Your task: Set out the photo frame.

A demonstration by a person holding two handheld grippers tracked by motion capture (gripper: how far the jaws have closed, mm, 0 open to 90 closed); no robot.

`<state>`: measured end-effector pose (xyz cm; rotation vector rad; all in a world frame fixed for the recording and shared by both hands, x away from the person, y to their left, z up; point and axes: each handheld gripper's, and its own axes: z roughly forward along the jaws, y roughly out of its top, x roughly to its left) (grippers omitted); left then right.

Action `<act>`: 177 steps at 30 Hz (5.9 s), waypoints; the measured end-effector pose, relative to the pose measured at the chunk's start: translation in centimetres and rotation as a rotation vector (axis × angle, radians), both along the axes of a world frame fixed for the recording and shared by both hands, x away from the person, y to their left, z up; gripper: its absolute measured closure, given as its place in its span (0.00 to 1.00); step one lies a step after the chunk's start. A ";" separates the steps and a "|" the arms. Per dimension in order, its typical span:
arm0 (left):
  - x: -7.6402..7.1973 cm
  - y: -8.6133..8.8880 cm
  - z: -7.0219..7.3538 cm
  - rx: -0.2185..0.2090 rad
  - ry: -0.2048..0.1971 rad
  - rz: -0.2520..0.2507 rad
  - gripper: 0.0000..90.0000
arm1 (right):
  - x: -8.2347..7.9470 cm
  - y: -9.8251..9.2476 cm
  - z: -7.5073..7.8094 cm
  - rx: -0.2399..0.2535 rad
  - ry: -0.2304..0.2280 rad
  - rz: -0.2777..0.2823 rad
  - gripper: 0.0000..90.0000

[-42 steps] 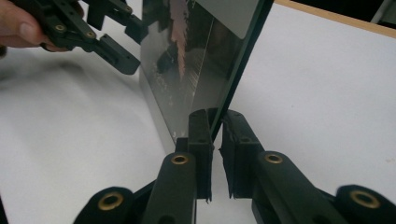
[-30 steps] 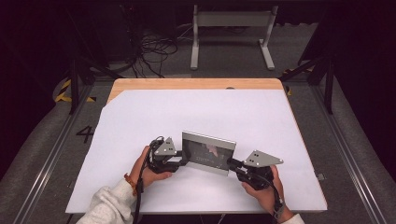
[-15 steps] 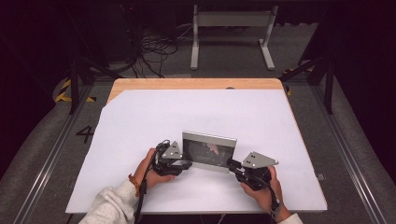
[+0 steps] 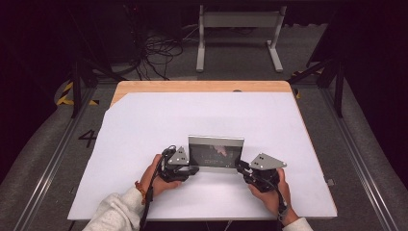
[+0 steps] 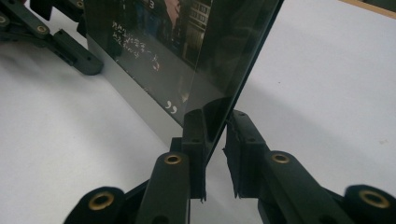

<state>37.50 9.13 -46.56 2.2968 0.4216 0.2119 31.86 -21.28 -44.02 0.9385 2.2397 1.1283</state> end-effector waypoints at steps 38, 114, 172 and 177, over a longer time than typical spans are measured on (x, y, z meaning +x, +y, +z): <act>-0.8 1.9 2.9 -0.163 -0.074 0.057 0.72 | 1.2 -1.8 1.3 0.126 -0.040 -0.042 0.93; -2.8 4.8 2.9 -0.044 -0.119 0.106 0.73 | 0.1 -1.8 2.4 -0.050 -0.058 0.061 0.76; -6.9 8.6 1.4 0.014 -0.110 0.135 0.21 | -2.4 -3.7 1.0 -0.149 -0.055 0.051 0.25; -7.4 9.0 1.3 0.031 -0.122 0.141 0.18 | -2.7 -4.0 0.5 -0.169 -0.056 0.043 0.19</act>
